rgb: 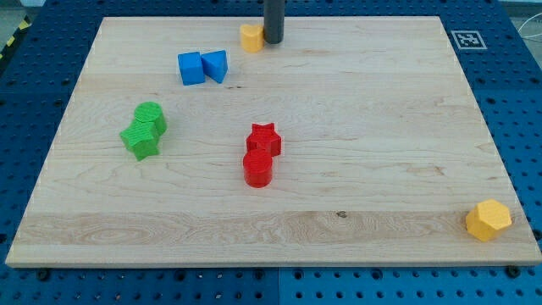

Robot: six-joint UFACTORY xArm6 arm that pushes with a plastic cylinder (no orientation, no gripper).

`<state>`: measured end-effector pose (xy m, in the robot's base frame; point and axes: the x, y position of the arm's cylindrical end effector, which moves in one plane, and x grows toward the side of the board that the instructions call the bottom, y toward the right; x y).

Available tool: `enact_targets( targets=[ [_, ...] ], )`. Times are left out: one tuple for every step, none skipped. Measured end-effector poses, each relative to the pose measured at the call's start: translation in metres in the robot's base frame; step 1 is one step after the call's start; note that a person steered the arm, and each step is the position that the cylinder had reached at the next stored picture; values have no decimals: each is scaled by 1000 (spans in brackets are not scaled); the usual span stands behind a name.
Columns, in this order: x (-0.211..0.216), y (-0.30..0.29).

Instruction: Slide the yellow heart above the blue triangle

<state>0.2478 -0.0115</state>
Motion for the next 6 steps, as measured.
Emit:
enact_targets(
  targets=[
    [0,-24],
    [0,-41],
    [1,-33],
    [8,-37],
    [8,-72],
    [8,-116]
  ],
)
